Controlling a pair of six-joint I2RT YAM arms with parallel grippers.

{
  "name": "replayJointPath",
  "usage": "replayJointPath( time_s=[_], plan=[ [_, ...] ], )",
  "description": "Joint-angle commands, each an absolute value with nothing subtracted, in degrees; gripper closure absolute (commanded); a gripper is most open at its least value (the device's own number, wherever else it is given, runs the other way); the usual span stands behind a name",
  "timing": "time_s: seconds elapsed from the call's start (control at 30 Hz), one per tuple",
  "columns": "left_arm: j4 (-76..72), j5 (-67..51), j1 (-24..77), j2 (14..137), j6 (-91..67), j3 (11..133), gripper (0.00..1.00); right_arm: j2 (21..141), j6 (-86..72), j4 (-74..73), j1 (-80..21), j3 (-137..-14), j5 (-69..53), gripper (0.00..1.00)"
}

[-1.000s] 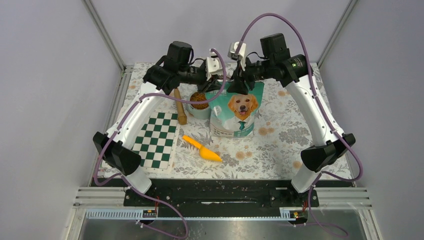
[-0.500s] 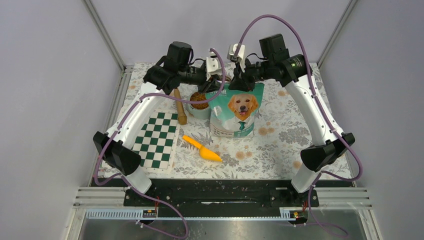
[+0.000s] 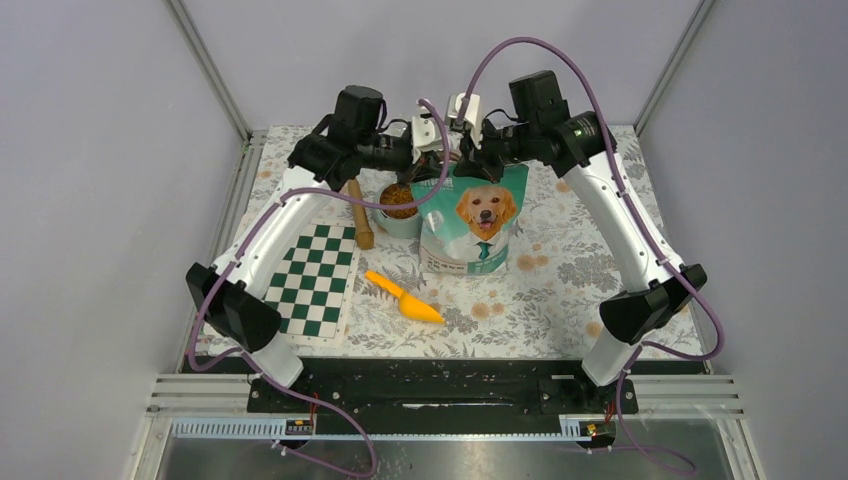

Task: Serve the pet food

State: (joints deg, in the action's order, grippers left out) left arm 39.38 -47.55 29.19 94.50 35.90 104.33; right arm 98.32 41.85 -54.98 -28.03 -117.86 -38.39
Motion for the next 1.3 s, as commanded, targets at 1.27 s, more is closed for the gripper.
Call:
replayJointPath(
  time_s=[1.27],
  plan=[
    [38.45,-47.87,18.9,85.12,41.09,93.32,1.0,80.22,52.64,-56.79,-15.96,-101.73,-10.34,0.92]
  ],
)
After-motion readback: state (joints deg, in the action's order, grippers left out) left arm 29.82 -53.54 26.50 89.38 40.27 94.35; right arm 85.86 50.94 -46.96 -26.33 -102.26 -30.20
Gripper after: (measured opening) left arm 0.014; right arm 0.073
